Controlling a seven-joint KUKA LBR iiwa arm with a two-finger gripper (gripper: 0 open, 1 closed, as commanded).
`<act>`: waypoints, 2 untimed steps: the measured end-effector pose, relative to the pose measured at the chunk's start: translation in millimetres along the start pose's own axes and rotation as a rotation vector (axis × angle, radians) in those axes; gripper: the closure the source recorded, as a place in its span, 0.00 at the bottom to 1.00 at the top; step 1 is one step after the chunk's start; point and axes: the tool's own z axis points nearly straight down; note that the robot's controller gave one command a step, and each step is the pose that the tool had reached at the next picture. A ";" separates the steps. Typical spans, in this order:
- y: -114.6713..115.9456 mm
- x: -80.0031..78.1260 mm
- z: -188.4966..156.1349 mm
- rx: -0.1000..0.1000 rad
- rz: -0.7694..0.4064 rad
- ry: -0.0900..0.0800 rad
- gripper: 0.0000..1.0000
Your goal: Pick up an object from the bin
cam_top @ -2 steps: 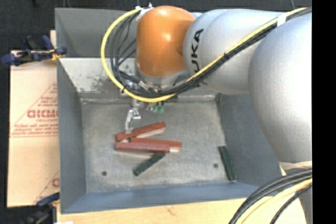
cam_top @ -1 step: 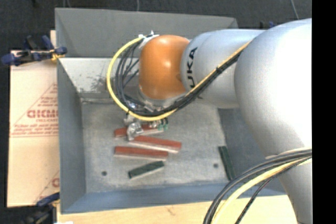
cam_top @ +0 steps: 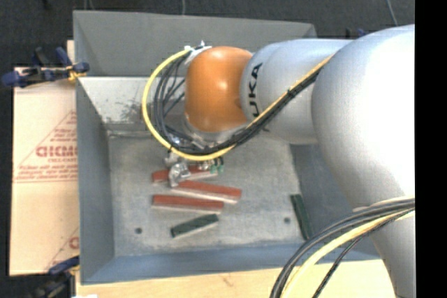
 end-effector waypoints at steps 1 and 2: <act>0.2 1.0 -3.6 0.000 0.002 0.006 1.00; 0.1 1.0 -3.5 0.000 0.004 0.006 1.00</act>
Offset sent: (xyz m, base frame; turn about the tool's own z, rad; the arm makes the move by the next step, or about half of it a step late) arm 0.0000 0.0000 0.0000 0.0000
